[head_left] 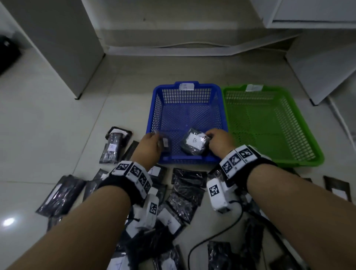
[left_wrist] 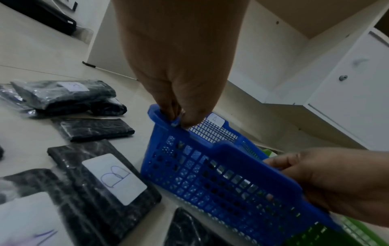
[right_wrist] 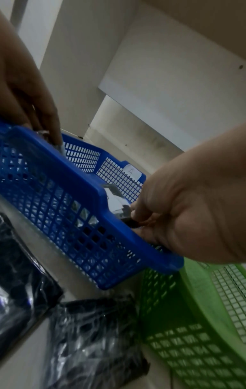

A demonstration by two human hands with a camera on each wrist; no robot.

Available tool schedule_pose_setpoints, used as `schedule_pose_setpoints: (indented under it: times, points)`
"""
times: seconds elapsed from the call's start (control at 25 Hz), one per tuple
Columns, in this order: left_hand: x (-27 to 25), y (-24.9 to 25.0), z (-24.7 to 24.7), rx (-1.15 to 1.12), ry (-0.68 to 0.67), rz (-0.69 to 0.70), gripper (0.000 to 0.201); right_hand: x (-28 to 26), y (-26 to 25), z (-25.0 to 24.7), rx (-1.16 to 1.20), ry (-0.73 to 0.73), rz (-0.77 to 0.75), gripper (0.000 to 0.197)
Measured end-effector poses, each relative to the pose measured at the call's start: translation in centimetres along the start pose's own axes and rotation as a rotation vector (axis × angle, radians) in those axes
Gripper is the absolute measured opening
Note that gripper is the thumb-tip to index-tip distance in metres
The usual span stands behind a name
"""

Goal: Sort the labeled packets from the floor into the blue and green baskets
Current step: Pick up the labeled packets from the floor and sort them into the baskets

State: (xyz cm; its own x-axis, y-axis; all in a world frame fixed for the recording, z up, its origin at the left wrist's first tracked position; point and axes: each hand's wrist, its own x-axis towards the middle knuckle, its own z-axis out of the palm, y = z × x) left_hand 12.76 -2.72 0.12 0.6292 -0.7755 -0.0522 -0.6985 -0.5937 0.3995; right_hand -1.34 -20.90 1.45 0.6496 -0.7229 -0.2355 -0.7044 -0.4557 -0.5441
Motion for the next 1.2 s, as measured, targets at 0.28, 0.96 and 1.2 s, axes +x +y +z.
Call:
schedule_pose_setpoints:
  times: [0.28,0.96,1.2]
  points:
    - [-3.1,-2.0,-1.7,0.070,0.059,0.255,0.029,-7.3,-1.0,1.4,0.184,0.212,-0.304,0.024]
    - [-12.5,-1.6,3.7,-0.132,-0.463,0.128,0.047,-12.5,2.3,8.5,-0.177,-0.194,-0.094,0.036]
    - [-11.9,-1.7,0.8,-0.555,-0.477,-0.139,0.017,-13.2,2.9,3.8,0.075,-0.207,-0.226,0.046]
